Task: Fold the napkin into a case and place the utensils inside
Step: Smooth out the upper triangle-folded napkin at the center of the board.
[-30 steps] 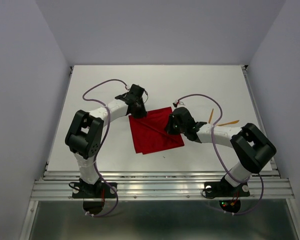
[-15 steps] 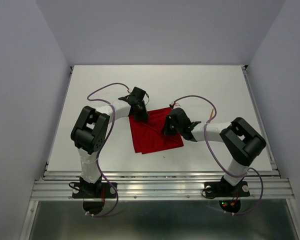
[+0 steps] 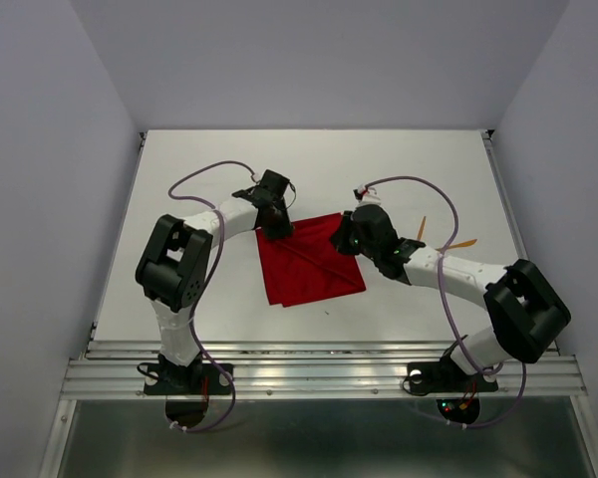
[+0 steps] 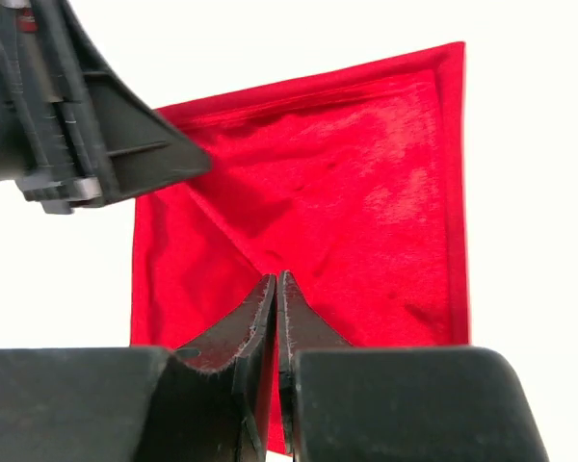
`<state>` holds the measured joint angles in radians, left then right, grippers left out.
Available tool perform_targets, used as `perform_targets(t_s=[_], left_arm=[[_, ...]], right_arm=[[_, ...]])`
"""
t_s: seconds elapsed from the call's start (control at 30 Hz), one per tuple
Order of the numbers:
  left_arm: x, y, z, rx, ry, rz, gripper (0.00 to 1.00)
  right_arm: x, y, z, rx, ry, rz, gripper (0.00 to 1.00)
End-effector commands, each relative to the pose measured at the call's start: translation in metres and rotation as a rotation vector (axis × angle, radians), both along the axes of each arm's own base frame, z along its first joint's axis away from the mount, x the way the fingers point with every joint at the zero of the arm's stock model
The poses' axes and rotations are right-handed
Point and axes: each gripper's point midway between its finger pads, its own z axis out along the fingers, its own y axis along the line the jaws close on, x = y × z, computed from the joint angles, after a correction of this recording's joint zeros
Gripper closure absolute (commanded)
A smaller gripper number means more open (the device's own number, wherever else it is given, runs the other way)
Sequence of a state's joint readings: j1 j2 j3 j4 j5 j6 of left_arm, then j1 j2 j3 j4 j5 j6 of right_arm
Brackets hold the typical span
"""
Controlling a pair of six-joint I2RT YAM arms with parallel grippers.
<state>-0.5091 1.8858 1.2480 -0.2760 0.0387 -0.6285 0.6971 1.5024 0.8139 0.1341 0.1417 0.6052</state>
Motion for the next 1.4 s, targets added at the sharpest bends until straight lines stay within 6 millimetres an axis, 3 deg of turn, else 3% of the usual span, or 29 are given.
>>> perform_targets(t_s=[0.0, 0.23, 0.43, 0.67, 0.87, 1.13, 1.27, 1.37], left_arm=[[0.014, -0.003, 0.057, -0.025, -0.124, -0.01, 0.69], [0.008, -0.009, 0.044, -0.044, -0.082, -0.032, 0.69], [0.003, -0.011, 0.031, -0.054, -0.052, -0.041, 0.69], [-0.003, -0.011, 0.015, -0.05, -0.018, -0.048, 0.69], [-0.008, -0.019, 0.021, -0.08, -0.034, -0.071, 0.69], [-0.025, -0.035, 0.019, -0.1, -0.02, -0.162, 0.69], [-0.025, -0.032, 0.007, -0.073, 0.002, -0.154, 0.69], [-0.025, -0.031, -0.001, -0.061, 0.014, -0.152, 0.69]], right_arm=[[0.002, -0.024, -0.002, -0.067, -0.017, -0.056, 0.91], [-0.003, 0.02, -0.002, 0.037, 0.035, 0.103, 0.92], [-0.004, 0.048, -0.028, 0.028, 0.087, 0.163, 0.92], [-0.001, 0.05, -0.056, 0.002, 0.128, 0.159, 0.92], [-0.004, 0.049, -0.07, -0.005, 0.16, 0.156, 0.93], [0.0, 0.049, -0.04, 0.021, 0.1, 0.147, 0.93], [0.008, 0.036, -0.023, 0.008, 0.044, 0.075, 0.92], [0.012, 0.014, -0.011, -0.019, 0.001, 0.023, 0.91]])
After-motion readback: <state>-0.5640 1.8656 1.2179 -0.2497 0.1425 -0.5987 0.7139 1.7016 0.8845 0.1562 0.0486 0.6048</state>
